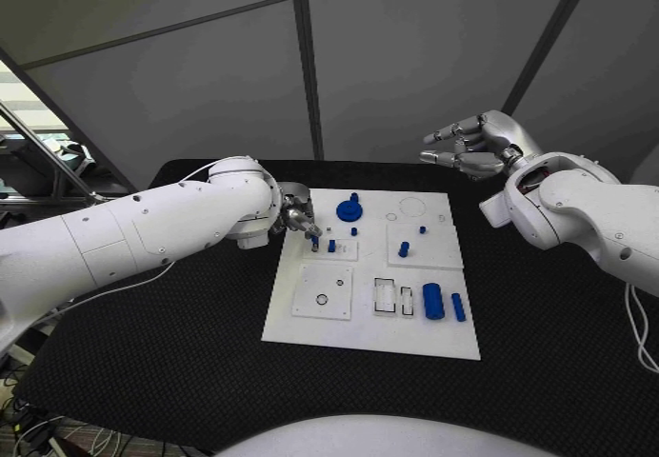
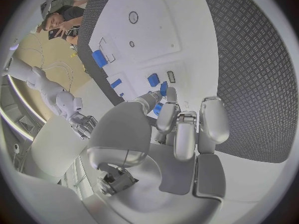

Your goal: Assemble the parts on the task board

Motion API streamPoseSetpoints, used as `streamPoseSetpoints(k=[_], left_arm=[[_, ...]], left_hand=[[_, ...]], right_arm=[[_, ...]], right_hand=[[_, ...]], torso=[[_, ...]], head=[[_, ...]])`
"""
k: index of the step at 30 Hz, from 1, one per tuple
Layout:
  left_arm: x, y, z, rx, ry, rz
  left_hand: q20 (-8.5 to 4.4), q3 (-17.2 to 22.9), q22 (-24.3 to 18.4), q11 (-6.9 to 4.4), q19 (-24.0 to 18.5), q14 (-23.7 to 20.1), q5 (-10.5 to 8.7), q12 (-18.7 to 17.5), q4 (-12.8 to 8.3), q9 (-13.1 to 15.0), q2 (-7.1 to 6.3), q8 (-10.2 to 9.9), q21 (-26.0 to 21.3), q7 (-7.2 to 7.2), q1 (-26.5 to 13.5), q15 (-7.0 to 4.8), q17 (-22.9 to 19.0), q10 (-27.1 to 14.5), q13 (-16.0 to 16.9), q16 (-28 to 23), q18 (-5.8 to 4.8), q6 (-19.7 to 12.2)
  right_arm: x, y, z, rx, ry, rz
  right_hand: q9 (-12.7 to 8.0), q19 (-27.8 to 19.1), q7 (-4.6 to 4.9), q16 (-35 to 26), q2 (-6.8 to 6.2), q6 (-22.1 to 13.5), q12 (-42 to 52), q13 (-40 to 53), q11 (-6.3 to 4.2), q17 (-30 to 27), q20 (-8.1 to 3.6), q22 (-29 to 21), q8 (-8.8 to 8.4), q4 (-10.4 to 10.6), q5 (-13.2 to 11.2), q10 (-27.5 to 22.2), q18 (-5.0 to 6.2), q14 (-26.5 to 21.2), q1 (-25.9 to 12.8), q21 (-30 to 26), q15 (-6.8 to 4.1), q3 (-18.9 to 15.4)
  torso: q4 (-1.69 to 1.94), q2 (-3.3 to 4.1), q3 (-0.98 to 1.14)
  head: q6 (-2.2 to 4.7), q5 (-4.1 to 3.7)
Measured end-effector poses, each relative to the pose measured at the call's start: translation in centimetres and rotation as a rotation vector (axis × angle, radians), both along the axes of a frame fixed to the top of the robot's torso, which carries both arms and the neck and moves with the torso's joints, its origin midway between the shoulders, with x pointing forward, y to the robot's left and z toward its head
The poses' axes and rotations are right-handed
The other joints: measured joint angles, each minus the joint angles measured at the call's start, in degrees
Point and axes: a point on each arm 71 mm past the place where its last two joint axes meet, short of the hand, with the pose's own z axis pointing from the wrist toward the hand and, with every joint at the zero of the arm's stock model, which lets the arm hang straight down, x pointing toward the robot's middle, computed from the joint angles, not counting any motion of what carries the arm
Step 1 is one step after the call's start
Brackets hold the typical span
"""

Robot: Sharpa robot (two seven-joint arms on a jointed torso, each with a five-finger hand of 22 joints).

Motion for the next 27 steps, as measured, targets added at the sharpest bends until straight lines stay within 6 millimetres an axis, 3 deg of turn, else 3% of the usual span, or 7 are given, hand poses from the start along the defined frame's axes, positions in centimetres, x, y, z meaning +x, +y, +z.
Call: streamPoseSetpoints(k=[27], left_arm=[[-0.4,-0.3,-1.3,0.065,0.0,-0.04]], left_hand=[[0.0,0.74,-0.02,-0.16,-0.01,0.0,0.16,0.0,-0.74,0.04,-0.51,0.19,0.0,0.11,-0.65,0.0,0.0,0.18,-0.01,0.0,0.0,0.08]], right_arm=[[0.0,0.0,0.0,-0.001,0.001,0.002]], right_hand=[[0.0,0.0,0.0,0.0,-0.01,0.0,0.0,0.0,0.0,-0.02,0.0,0.0,0.0,0.0,0.0,0.0,0.0,0.0,0.01,0.0,0.0,0.0]], torso=[[-0.07,0.05,-0.03]], head=[[-0.51,0.1]])
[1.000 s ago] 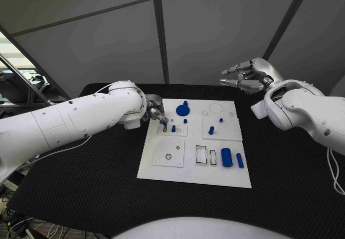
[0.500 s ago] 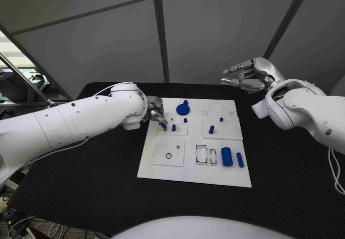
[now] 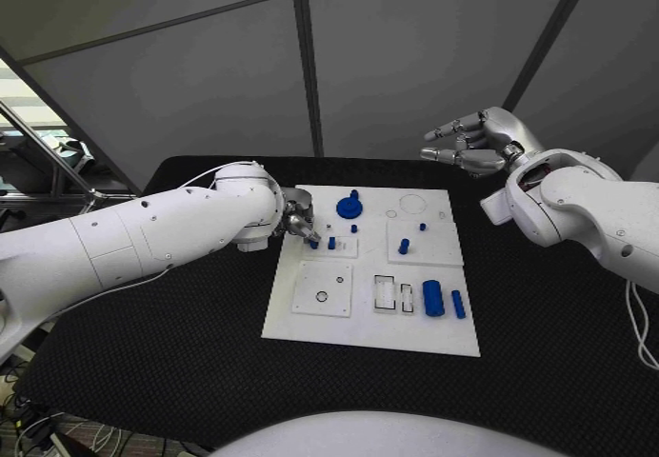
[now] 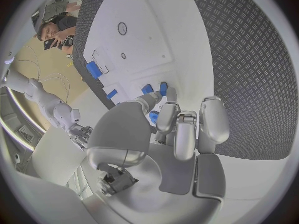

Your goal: Assemble the parts on the task board

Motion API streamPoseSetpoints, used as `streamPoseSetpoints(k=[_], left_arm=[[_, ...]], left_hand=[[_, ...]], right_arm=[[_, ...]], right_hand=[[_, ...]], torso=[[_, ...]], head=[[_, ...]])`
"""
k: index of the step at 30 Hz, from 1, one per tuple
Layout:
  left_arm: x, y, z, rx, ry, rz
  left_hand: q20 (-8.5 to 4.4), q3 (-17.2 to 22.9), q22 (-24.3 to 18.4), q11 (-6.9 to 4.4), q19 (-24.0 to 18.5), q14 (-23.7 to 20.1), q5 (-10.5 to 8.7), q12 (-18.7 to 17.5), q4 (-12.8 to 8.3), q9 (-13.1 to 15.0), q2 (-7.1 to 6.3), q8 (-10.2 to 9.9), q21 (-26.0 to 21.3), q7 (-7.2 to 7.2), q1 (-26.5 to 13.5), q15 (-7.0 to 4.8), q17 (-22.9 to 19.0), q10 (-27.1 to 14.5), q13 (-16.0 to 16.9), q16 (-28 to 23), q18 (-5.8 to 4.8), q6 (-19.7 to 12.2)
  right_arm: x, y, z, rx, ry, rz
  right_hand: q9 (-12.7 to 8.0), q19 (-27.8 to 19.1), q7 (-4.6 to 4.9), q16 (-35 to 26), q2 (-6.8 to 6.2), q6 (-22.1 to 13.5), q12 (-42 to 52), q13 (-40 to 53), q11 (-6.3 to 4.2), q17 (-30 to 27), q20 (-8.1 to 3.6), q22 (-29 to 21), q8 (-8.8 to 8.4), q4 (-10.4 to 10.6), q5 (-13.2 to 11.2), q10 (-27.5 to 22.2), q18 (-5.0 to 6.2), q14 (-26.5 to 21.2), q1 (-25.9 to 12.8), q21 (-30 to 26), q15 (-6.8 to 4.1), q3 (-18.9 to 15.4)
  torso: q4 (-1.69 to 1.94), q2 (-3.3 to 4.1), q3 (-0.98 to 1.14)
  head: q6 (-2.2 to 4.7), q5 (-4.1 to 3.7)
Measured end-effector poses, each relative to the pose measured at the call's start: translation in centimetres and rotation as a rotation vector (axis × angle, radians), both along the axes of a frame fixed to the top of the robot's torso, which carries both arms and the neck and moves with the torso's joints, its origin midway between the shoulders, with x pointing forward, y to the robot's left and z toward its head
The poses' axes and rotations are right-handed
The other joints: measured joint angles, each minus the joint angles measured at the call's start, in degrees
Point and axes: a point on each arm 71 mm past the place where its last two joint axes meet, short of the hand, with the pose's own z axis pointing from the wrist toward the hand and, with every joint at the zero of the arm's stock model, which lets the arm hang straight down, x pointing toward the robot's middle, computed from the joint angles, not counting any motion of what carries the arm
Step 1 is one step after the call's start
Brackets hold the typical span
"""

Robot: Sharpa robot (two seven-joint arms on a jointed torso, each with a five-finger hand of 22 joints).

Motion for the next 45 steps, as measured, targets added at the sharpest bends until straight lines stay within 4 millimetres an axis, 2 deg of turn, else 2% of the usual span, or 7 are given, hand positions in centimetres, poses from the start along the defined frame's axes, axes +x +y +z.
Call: streamPoseSetpoints(k=[19,23,26,28,30,39,45], left_arm=[[0.1,-0.2,-0.2,0.001,-0.004,0.0],[0.2,-0.2,-0.3,0.002,-0.001,0.001],[0.2,-0.3,-0.6,0.002,0.005,0.005],[0.3,-0.2,-0.7,0.001,0.007,0.008],[0.4,-0.1,-0.8,-0.002,0.008,0.011],[0.6,0.1,-1.0,-0.007,0.016,0.024],[0.7,0.5,-1.2,-0.005,0.014,0.041]], left_hand=[[0.0,0.45,-0.01,0.1,0.0,0.0,0.22,-0.01,0.2,0.08,0.02,-0.03,0.0,-0.11,0.02,0.0,0.0,0.07,0.0,0.0,0.0,0.31],[0.0,0.86,-0.01,0.1,0.0,0.0,-0.03,-0.39,0.59,0.46,0.78,0.11,0.0,-0.11,-0.78,0.0,0.0,0.07,0.0,0.0,0.0,0.31],[0.0,3.97,-0.01,-0.22,0.0,-0.11,-3.13,-0.39,-0.63,0.65,0.5,0.49,0.0,-0.63,-4.04,-0.14,0.0,0.39,0.0,0.0,0.0,0.64],[-0.22,5.47,-0.01,-0.36,0.21,-0.08,-9.0,-0.39,-1.35,0.8,0.15,0.71,0.0,-1.44,-5.16,-0.76,0.0,0.53,0.0,0.0,0.0,0.84],[-0.31,5.71,-0.01,-0.5,0.31,-0.01,-12.08,-0.39,-1.59,0.87,-0.03,0.73,0.0,-1.47,-5.45,-0.85,0.0,0.41,0.0,0.0,0.0,0.82],[-0.63,2.91,0.28,-0.89,0.63,-0.07,-12.62,-0.39,1.2,1.29,-2.35,1.36,0.0,-2.07,-7.68,-1.01,0.0,0.62,0.0,0.0,0.0,1.45],[-0.92,-0.38,0.31,-0.88,0.91,-0.07,-12.61,-0.39,4.14,1.48,-5.08,1.36,0.0,-2.06,-9.35,-1.01,0.0,0.62,0.0,0.0,0.0,1.85]], right_arm=[[0.0,0.0,0.0,-0.001,0.001,0.001],[0.0,0.0,0.0,-0.001,0.002,0.002],[0.0,0.0,0.0,-0.001,0.002,0.003],[0.0,0.0,0.0,-0.001,0.002,0.003],[0.0,0.0,0.0,-0.001,0.002,0.003],[0.0,0.0,0.0,-0.001,0.002,0.003],[0.0,0.0,0.0,-0.001,0.002,0.002]], right_hand=[[0.0,0.0,0.0,0.0,0.0,0.0,0.0,0.0,0.0,-0.01,0.0,0.0,0.0,0.0,0.0,0.0,0.0,0.0,0.0,0.0,0.0,0.0],[0.0,0.0,0.0,0.0,0.0,0.0,0.0,0.0,0.0,0.02,0.0,0.0,0.0,0.0,0.0,0.0,0.0,0.0,0.0,0.0,0.0,0.0],[0.0,0.0,0.0,0.0,0.0,0.0,0.0,0.0,0.0,0.04,0.0,0.0,0.0,0.0,0.0,0.0,0.0,0.0,0.0,0.0,0.0,0.0],[0.0,0.0,0.0,0.0,0.0,0.0,0.0,0.0,0.0,0.04,0.0,0.0,0.0,0.0,0.0,0.0,0.0,0.0,0.0,0.0,0.0,0.0],[0.0,0.0,0.0,0.0,0.0,0.0,0.0,0.0,0.0,0.04,0.0,0.0,0.0,0.0,0.0,0.0,0.0,0.0,0.0,0.0,0.0,0.0],[0.0,0.0,0.0,0.0,0.0,0.0,0.0,0.0,0.0,0.03,0.0,0.0,0.0,0.0,0.0,0.0,0.0,0.0,0.01,0.0,0.0,0.0],[0.0,0.0,0.0,-0.22,0.0,0.0,0.0,0.0,0.0,0.03,0.0,0.0,0.0,0.0,0.0,0.0,0.0,0.0,0.0,0.0,0.0,0.0]], torso=[[0.03,-0.03,0.03],[-0.01,-0.03,0.03],[-0.01,-0.02,0.03],[-0.01,-0.02,0.01],[-0.01,-0.02,0.01],[-0.01,-0.01,0.02],[-0.01,-0.03,0.03]], head=[[-0.18,-0.04],[-0.19,-0.07],[-0.27,-0.17],[-0.31,-0.23],[-0.37,-0.27],[-0.48,-0.27],[-0.49,-0.32]])
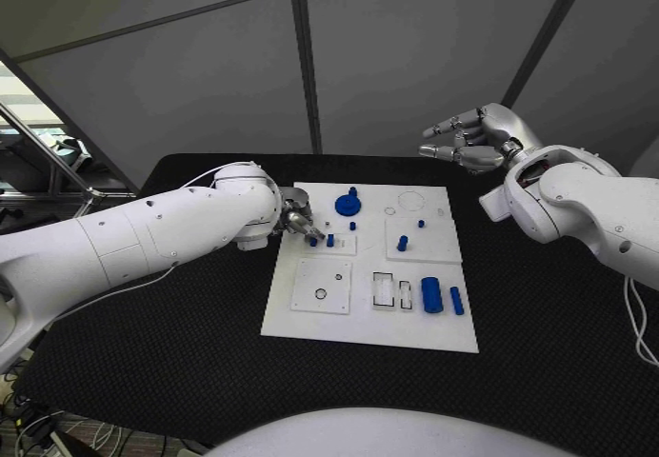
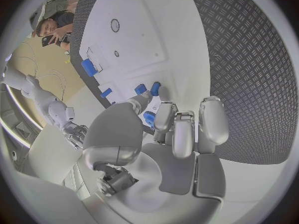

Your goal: Assemble the parts on the task board

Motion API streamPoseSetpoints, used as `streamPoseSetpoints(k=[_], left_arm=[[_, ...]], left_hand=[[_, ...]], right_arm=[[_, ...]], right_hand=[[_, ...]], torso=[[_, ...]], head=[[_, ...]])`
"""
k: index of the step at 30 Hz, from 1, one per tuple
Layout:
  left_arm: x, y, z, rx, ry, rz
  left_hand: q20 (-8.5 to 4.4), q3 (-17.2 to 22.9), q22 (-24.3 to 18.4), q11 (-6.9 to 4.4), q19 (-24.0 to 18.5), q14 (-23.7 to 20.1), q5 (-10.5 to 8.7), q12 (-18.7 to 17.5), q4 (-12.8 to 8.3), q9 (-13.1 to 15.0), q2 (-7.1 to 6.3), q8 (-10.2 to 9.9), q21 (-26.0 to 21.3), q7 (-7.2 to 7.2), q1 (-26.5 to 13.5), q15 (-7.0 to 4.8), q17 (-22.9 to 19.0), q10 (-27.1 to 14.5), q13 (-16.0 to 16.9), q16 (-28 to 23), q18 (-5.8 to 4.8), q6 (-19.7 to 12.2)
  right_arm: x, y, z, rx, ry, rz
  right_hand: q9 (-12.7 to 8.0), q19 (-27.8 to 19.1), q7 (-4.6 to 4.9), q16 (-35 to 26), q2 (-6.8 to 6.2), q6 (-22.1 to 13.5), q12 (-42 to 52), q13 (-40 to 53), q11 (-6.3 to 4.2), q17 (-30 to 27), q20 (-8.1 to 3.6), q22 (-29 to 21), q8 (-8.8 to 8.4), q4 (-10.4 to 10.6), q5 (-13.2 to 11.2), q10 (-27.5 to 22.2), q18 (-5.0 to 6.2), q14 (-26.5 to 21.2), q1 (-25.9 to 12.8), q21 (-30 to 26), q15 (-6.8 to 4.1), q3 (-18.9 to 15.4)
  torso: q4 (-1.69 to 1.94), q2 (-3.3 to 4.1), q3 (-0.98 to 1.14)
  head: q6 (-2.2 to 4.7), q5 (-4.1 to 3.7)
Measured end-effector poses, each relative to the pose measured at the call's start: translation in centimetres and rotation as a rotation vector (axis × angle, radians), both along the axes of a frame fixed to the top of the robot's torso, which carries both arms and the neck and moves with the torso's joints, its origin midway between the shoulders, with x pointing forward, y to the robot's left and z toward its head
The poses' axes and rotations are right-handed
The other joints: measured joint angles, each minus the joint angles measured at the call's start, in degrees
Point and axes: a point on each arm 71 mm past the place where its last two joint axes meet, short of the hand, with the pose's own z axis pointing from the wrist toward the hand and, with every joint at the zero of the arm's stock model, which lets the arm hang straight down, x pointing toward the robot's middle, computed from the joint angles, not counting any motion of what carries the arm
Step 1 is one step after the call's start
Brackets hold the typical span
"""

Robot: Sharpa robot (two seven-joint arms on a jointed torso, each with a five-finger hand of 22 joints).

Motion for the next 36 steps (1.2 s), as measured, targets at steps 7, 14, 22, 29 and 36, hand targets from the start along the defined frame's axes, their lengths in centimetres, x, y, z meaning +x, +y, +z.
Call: streamPoseSetpoints(k=[7,14,22,29,36], left_arm=[[0.0,0.4,-0.1,-0.004,-0.013,0.021],[0.3,0.8,0.2,-0.025,-0.042,0.054],[0.8,1.3,1.5,-0.089,-0.075,0.099],[1.1,1.4,2.0,-0.172,-0.083,0.124],[1.3,0.1,2.5,-0.29,-0.146,0.073]], left_hand=[[-0.04,-5.46,-0.11,-0.2,-0.01,0.0,-0.01,-0.64,5.44,0.27,-2.58,0.19,-0.47,-0.01,-1.71,0.0,0.0,-0.2,0.0,-0.38,0.01,0.01],[-0.23,-10.88,-0.58,-0.4,-0.21,0.17,-0.02,-0.67,10.86,0.38,-2.01,0.17,-1.33,0.0,0.21,-0.17,0.0,-0.4,0.0,-0.56,0.03,0.0],[0.09,-14.07,-5.99,0.55,-4.78,0.17,-0.02,-4.33,11.53,0.37,-1.55,-0.95,-7.15,1.04,1.43,-0.17,0.0,-3.0,0.0,-4.48,0.01,-1.46],[1.31,-15.62,-18.01,2.02,-14.76,-1.89,-0.02,-18.63,11.32,-1.72,-0.46,-4.05,-20.96,2.71,4.42,1.51,-1.06,-12.61,-4.46,-13.96,0.07,-4.81],[3.49,-8.67,-28.24,4.63,-22.96,-18.72,3.98,-40.45,2.04,-12.44,-1.01,-11.57,-35.31,5.2,21.64,3.76,-23.97,-25.53,-19.42,-42.94,4.09,-6.25]], right_arm=[[0.0,0.0,0.0,0.0,0.0,-0.001],[0.1,-0.1,0.0,-0.001,0.0,-0.003],[0.1,-0.2,0.0,-0.001,0.0,-0.005],[0.1,-0.2,-0.1,-0.002,0.0,-0.006],[0.1,-0.3,-0.1,-0.002,0.0,-0.008]], right_hand=[[0.0,0.0,0.0,0.0,0.0,0.0,0.0,-0.06,0.0,-0.14,0.0,0.0,0.0,0.0,0.0,0.0,0.0,0.0,0.0,0.0,0.0,0.0],[0.0,0.0,0.0,0.0,0.0,0.0,0.0,-0.05,0.0,-0.19,0.0,0.0,0.0,0.0,0.0,0.0,0.0,0.0,0.0,0.0,0.0,0.0],[0.0,0.0,0.0,0.0,0.17,0.0,0.0,-0.05,0.0,-0.19,0.0,0.0,0.0,0.0,0.0,0.0,0.0,0.0,-0.17,0.0,0.0,0.0],[0.0,0.0,0.0,0.0,0.23,0.0,0.0,-0.05,0.0,-0.19,0.0,0.0,0.0,0.0,0.0,0.0,0.0,0.0,-0.23,0.0,0.0,0.0],[0.0,0.0,0.0,0.0,0.23,0.0,0.0,-0.05,0.0,-0.18,0.0,0.0,0.0,0.0,0.0,0.0,0.0,0.0,-0.23,0.0,0.0,0.0]], torso=[[0.02,-0.02,0.0],[0.03,-0.03,-0.03],[0.03,-0.04,-0.01],[0.03,-0.04,0.01],[0.03,-0.04,0.03]], head=[[0.21,-0.07],[0.37,-0.07],[0.64,-0.14],[0.83,-0.26],[1.25,-0.68]])
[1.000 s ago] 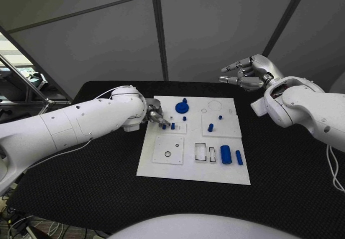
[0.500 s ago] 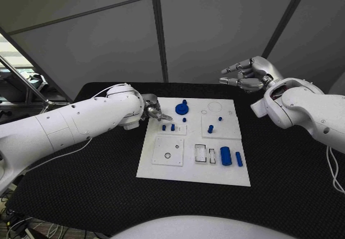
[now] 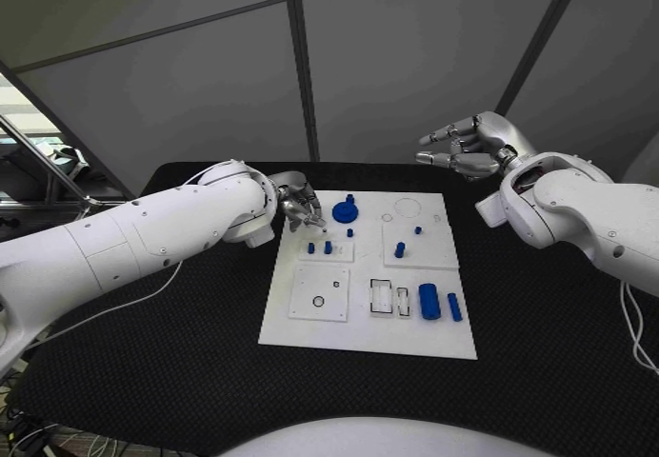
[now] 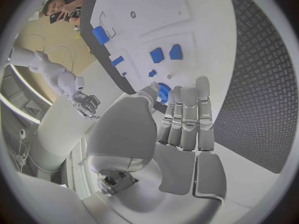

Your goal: Assemble the parts on the task board

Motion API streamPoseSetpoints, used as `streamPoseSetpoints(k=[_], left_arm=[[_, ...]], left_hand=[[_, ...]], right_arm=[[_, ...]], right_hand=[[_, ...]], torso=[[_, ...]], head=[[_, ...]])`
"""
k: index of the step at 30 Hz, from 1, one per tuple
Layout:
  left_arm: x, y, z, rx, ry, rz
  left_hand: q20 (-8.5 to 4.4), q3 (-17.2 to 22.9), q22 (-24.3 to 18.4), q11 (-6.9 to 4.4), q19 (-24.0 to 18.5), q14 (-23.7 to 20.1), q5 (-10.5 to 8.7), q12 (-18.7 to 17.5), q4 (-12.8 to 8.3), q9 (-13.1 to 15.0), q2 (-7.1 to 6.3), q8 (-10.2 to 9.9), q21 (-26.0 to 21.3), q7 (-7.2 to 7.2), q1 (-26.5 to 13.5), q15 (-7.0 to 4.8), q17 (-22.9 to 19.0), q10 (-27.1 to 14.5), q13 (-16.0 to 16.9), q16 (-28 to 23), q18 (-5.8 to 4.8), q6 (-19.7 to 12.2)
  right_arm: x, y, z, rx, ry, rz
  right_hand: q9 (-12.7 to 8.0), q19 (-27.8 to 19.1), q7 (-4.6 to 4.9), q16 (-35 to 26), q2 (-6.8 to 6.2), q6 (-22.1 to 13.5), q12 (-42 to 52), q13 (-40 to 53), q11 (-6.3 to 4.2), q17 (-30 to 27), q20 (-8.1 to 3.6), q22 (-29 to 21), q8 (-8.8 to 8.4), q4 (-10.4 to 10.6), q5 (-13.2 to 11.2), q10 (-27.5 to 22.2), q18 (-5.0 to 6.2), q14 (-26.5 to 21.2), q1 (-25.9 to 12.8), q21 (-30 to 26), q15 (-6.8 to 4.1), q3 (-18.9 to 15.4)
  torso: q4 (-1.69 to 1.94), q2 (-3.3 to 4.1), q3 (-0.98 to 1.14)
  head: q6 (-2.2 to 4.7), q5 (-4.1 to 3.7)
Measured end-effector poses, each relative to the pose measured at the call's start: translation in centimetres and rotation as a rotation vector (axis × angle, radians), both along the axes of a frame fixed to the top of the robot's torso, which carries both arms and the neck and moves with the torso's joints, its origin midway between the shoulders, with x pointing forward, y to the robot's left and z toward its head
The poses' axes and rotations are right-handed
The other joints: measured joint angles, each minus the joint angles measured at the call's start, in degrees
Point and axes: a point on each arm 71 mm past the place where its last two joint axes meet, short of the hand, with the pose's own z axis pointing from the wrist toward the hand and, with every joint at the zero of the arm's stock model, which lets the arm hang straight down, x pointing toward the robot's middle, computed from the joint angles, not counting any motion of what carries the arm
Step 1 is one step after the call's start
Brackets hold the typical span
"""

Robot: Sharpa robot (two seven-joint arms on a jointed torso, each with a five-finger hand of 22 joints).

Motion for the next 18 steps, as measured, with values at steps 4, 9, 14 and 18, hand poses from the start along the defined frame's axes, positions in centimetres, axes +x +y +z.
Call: streamPoseSetpoints(k=[4,9,14,18], left_arm=[[-0.1,-1.5,-0.2,-0.056,-0.081,-0.056],[0.0,-2.9,-0.4,-0.086,-0.202,-0.115],[0.1,-4.2,-0.5,-0.068,-0.297,-0.178],[0.0,-5.1,-0.7,-0.036,-0.336,-0.221]], left_hand=[[0.9,3.21,-1.06,0.42,-0.92,-2.28,0.45,-7.69,-3.68,-8.3,-2.95,-3.57,-2.42,0.32,3.86,0.51,-4.31,1.89,-10.83,-5.34,-0.06,3.09],[0.69,3.53,-0.58,0.74,-0.61,-0.17,0.44,-12.88,-5.32,-15.01,-3.84,-5.73,-2.42,-0.16,3.63,0.63,-6.51,3.87,-20.92,-6.32,-0.05,6.02],[0.6,3.0,0.38,0.71,1.53,2.59,0.44,-15.3,-5.84,-19.41,-4.17,-7.07,-1.55,-0.5,3.24,0.54,-5.77,4.29,-27.32,-3.39,-0.05,7.48],[0.33,2.21,1.63,0.69,3.64,7.96,0.02,-15.76,-5.69,-22.03,-4.51,-7.35,0.12,-0.49,1.88,0.32,2.25,4.67,-30.7,7.27,-0.02,7.48]], right_arm=[[0.0,0.1,0.0,0.001,0.0,0.001],[0.0,0.2,0.0,0.001,0.0,0.002],[0.0,0.2,0.0,0.001,0.0,0.003],[0.0,0.3,0.0,0.002,0.001,0.005]], right_hand=[[0.0,0.0,0.0,0.0,0.0,0.0,0.0,0.0,0.0,0.0,0.0,0.0,0.0,0.0,0.0,0.0,-0.01,0.0,0.0,0.0,0.0,0.0],[0.0,0.0,0.0,0.0,0.0,0.0,0.0,0.0,0.0,0.0,0.0,0.0,0.0,0.0,0.0,0.0,0.0,0.0,0.0,0.0,0.0,0.0],[0.0,0.0,0.0,0.0,0.0,0.0,0.0,0.01,0.0,0.0,0.0,0.0,0.0,0.0,0.0,0.0,0.0,0.0,0.0,0.0,0.0,0.0],[-0.01,0.0,0.0,0.0,0.0,0.0,0.0,0.0,0.0,0.02,0.0,0.0,0.0,0.0,0.0,0.0,0.0,0.0,0.0,0.0,0.0,0.0]], torso=[[-0.07,0.04,0.0],[-0.11,0.07,0.01],[-0.11,0.09,0.0],[-0.11,0.14,-0.02]], head=[[0.32,-0.14],[0.47,-0.46],[0.52,-0.65],[0.51,-0.75]])
